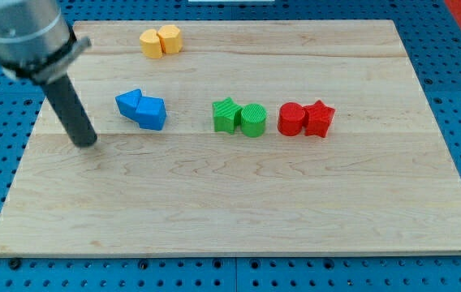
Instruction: Move blue triangle closer to the blue cube
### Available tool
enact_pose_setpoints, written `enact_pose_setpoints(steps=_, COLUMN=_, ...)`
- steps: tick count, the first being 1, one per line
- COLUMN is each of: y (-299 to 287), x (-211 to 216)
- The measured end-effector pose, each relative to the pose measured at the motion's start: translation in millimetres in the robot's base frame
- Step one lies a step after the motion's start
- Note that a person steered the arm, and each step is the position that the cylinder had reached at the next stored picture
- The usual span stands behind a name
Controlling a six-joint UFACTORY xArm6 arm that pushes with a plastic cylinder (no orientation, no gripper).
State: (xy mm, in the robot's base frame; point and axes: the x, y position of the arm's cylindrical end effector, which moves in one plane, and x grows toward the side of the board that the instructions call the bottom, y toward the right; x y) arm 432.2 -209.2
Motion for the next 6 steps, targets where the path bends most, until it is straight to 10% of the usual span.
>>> enact_pose_setpoints(steps=1, y=0.0, x=-63.2)
enact_pose_setpoints(steps=4, y=87.3, x=10.7)
enact_pose_setpoints(steps=6, y=113.9, x=-50.3)
